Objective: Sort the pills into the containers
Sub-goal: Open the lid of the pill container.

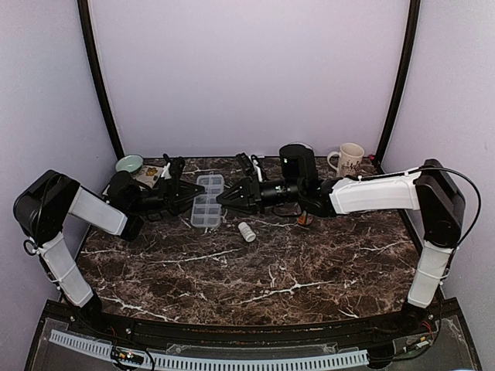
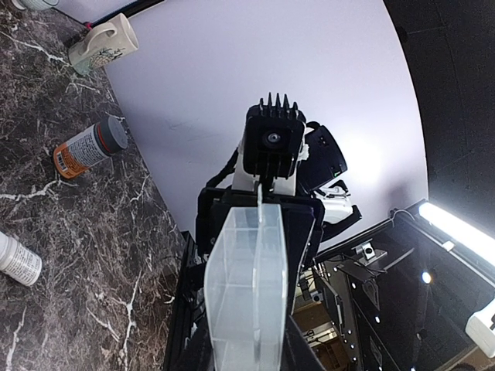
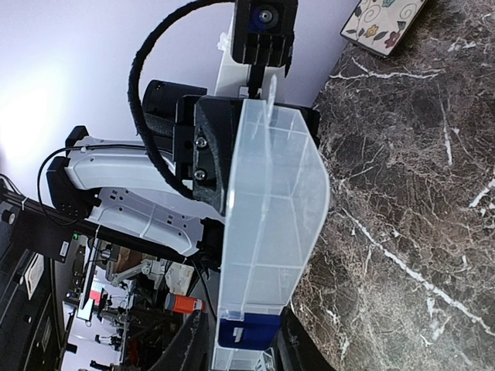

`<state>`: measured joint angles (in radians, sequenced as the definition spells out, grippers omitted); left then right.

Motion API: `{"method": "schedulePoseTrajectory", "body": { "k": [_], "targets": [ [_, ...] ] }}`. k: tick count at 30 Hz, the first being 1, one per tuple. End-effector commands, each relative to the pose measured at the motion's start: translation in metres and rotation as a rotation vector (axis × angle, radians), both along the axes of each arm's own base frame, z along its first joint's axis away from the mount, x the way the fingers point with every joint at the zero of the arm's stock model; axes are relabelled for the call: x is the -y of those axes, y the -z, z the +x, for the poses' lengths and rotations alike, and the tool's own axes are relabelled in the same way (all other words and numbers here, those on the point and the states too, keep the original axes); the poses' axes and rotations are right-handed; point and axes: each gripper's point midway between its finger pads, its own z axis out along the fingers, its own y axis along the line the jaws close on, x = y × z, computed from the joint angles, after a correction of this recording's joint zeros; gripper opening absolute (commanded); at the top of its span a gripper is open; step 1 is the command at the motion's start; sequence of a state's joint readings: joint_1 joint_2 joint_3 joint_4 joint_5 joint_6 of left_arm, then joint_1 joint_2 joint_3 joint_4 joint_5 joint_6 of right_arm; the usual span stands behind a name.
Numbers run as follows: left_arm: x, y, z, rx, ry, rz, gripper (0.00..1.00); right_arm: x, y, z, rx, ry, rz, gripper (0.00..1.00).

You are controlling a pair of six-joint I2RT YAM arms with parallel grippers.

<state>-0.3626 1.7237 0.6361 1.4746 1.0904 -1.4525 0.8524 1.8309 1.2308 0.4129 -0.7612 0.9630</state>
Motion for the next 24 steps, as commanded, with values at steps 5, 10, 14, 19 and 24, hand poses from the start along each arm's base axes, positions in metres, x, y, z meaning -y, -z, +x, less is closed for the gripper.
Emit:
{"method": "schedulePoseTrajectory", "body": {
  "k": [5, 10, 14, 19, 24],
  "targets": [
    [-0.004, 0.005, 0.007, 0.014, -0.042, 0.041, 0.08, 0.008, -0.021, 0.003, 0.056, 0.022, 0.048, 0.27],
    [-0.005, 0.009, 0.009, 0.010, -0.058, 0.065, 0.08, 0.010, -0.022, 0.004, 0.059, 0.032, 0.048, 0.25],
    [-0.005, 0.014, 0.011, -0.002, -0.071, 0.083, 0.07, 0.011, -0.028, 0.003, 0.055, 0.031, 0.064, 0.24],
    [-0.006, 0.018, 0.010, -0.006, -0.075, 0.095, 0.07, 0.011, -0.032, 0.002, 0.053, 0.027, 0.080, 0.20],
    [-0.006, 0.026, 0.013, -0.020, -0.092, 0.136, 0.06, 0.012, -0.037, 0.001, 0.054, 0.027, 0.090, 0.17]
  ]
}}
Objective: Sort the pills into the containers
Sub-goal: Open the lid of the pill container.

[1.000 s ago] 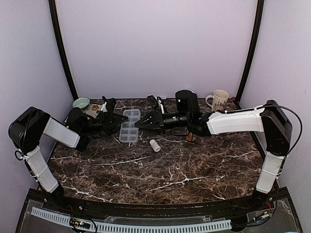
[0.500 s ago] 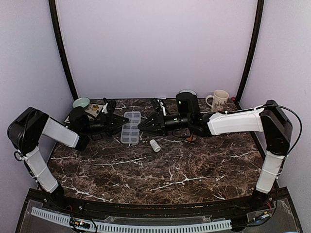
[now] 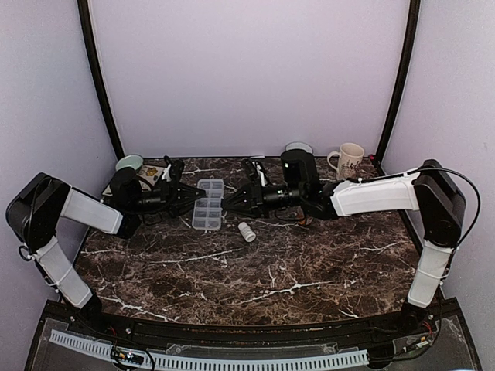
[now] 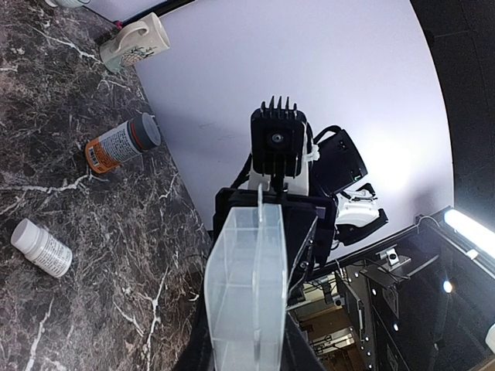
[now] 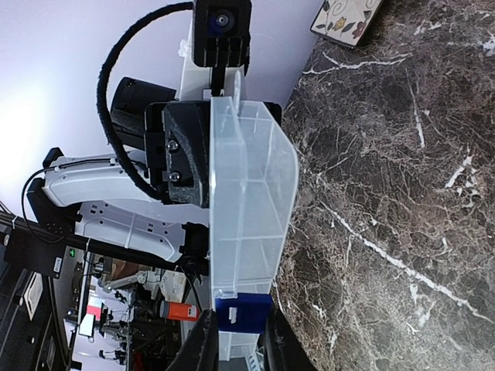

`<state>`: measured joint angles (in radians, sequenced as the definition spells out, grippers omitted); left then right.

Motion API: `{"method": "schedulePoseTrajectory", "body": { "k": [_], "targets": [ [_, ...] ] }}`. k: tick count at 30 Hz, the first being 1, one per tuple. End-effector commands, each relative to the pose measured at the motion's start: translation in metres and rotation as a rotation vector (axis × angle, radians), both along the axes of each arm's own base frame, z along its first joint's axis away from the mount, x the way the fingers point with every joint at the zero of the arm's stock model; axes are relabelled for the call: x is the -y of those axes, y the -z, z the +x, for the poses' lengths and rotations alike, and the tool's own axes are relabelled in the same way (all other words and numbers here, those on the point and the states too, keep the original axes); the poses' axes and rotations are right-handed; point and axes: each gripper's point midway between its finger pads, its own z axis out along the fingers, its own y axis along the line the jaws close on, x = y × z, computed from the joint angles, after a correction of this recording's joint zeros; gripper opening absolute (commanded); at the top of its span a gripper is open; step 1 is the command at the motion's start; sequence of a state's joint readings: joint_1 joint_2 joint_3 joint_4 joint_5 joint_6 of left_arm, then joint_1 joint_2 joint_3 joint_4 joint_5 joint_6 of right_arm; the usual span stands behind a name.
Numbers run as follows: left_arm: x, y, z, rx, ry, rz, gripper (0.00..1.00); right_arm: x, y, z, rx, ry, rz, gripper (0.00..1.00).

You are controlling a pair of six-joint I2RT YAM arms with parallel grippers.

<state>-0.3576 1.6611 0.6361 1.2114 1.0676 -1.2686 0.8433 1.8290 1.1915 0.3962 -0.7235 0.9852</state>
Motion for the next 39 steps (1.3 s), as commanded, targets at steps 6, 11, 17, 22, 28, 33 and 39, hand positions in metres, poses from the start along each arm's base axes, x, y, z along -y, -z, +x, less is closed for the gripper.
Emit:
{"method": "schedulePoseTrajectory", "body": {
  "k": [6, 11, 17, 22, 28, 33, 39],
  "targets": [
    [-0.005, 0.013, 0.009, -0.013, -0.053, 0.060, 0.06, 0.005, -0.064, -0.008, 0.110, -0.033, 0.157, 0.14],
    [-0.005, 0.015, 0.010, -0.017, -0.057, 0.063, 0.05, 0.006, -0.064, -0.009, 0.109, -0.037, 0.156, 0.14],
    [-0.004, 0.015, 0.010, -0.020, -0.055, 0.053, 0.06, 0.005, -0.055, -0.005, 0.112, -0.022, 0.117, 0.26],
    [-0.004, 0.016, 0.009, -0.024, -0.040, 0.041, 0.06, 0.012, -0.034, 0.007, 0.191, 0.044, -0.031, 0.49],
    [-0.002, 0.004, 0.004, -0.035, 0.006, -0.062, 0.07, 0.020, -0.008, 0.003, 0.178, 0.055, -0.092, 0.52],
    [0.000, 0.007, 0.004, -0.054, 0.028, -0.077, 0.10, 0.017, 0.007, 0.005, 0.157, 0.053, -0.108, 0.52],
    [-0.001, 0.047, 0.011, -0.105, -0.023, 0.050, 0.15, 0.010, 0.030, 0.009, 0.121, 0.046, -0.132, 0.53]
  ]
}}
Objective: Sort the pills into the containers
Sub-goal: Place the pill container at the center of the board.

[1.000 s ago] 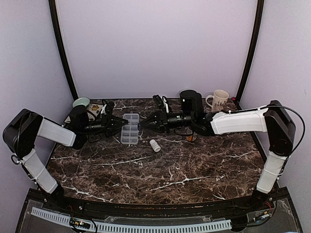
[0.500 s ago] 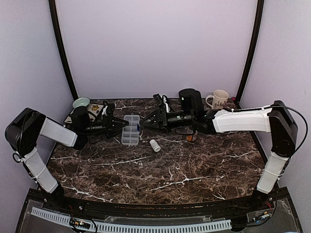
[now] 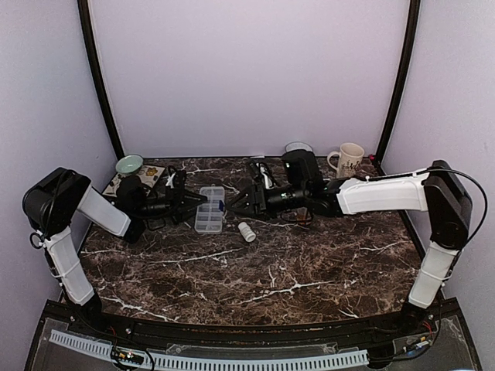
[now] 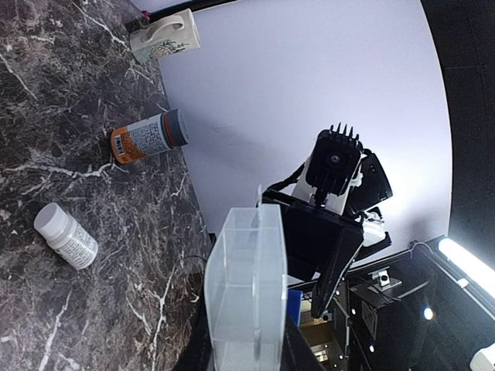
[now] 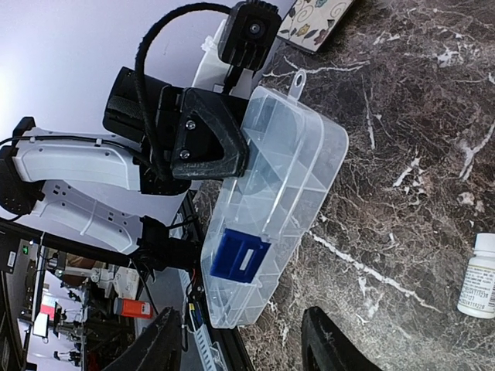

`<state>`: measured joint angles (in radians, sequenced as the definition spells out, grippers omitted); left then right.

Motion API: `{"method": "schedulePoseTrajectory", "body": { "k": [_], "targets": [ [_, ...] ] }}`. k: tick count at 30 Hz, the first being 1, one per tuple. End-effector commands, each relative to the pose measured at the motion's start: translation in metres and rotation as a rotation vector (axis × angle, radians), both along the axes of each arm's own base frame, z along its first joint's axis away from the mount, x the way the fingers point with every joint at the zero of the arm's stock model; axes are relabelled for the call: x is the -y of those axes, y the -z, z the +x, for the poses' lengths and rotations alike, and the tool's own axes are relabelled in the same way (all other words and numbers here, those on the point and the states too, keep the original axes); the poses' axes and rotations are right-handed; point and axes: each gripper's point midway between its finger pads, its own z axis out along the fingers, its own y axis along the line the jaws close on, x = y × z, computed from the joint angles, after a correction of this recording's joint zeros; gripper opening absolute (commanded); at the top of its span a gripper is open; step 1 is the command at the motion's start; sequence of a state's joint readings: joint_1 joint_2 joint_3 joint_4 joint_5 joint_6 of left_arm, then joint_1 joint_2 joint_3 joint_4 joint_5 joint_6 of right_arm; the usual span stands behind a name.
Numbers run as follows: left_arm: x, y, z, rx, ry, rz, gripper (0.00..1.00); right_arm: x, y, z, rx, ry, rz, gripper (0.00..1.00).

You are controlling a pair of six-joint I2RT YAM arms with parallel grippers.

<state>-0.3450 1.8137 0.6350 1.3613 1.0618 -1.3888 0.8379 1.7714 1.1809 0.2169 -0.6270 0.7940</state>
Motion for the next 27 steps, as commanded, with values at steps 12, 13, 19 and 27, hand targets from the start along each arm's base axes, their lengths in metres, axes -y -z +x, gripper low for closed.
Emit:
{"method": "schedulePoseTrajectory", "body": {
  "k": [12, 13, 19, 27],
  "targets": [
    [-0.003, 0.108, -0.008, -0.123, -0.010, 0.133, 0.15, -0.019, 0.065, 0.010, -0.057, 0.010, -0.102, 0.54],
    [-0.004, 0.113, -0.009, -0.128, -0.009, 0.125, 0.15, -0.019, 0.067, 0.010, -0.059, 0.012, -0.108, 0.54],
    [-0.004, 0.132, -0.007, -0.155, -0.023, 0.124, 0.24, -0.017, 0.080, 0.009, -0.067, 0.011, -0.148, 0.54],
    [-0.006, 0.141, -0.008, -0.165, -0.031, 0.161, 0.99, -0.014, 0.092, 0.008, -0.069, 0.017, -0.184, 0.56]
  ]
}}
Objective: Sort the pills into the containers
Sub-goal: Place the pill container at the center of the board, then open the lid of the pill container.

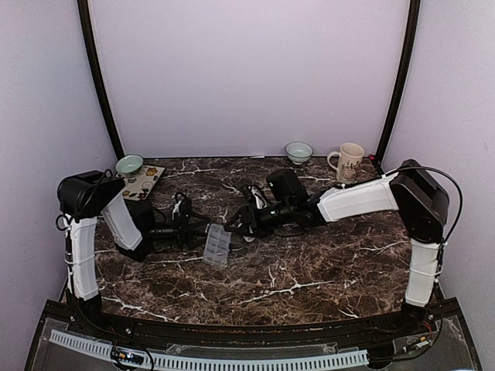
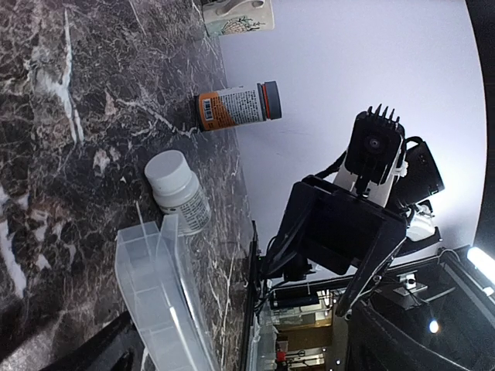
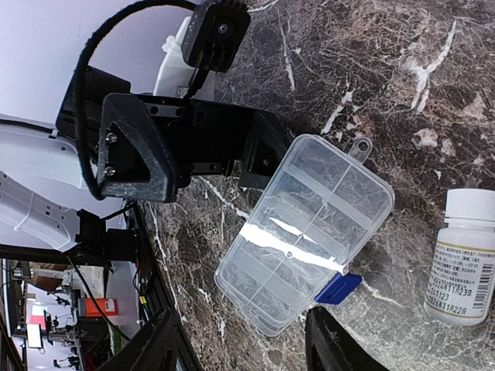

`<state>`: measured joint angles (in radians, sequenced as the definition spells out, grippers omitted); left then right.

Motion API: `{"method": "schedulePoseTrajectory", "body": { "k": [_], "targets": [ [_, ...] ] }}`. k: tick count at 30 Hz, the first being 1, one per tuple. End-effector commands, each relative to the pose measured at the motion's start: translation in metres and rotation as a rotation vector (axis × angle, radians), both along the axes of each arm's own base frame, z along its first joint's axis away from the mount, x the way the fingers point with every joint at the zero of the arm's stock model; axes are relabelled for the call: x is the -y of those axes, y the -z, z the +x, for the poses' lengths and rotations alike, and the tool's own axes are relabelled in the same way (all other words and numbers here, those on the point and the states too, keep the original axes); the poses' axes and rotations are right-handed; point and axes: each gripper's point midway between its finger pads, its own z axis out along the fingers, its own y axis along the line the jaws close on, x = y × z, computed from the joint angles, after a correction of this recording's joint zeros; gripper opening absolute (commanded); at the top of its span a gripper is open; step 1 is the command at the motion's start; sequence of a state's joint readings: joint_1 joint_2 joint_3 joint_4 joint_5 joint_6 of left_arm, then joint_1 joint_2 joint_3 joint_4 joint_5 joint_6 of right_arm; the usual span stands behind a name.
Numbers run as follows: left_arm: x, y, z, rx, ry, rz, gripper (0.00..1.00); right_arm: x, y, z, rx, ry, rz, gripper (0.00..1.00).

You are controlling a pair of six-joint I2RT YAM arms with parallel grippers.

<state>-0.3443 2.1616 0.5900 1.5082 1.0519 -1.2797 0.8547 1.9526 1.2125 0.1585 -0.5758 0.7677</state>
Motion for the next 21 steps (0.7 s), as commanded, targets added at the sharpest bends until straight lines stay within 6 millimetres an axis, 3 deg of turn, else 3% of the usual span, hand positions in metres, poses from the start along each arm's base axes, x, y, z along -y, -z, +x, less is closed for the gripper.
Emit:
{"method": "schedulePoseTrajectory", "body": {
  "k": [1, 9, 13, 21],
  "targets": [
    [-0.004, 0.028, -0.005, -0.058, -0.024, 0.082, 0.99, -0.005, 0.003, 0.001, 0.025, -0.005, -0.012, 0.56],
    [-0.019, 0.044, -0.008, -0.063, -0.036, 0.343, 0.99, -0.003, 0.011, -0.001, 0.026, -0.004, -0.031, 0.56],
    [-0.031, 0.043, -0.009, -0.030, -0.036, 0.487, 0.99, 0.000, 0.014, -0.001, 0.033, 0.002, -0.047, 0.56],
    [-0.053, 0.011, 0.001, 0.076, -0.095, 0.682, 0.99, 0.003, 0.029, -0.008, 0.060, -0.008, -0.119, 0.55]
  ]
}}
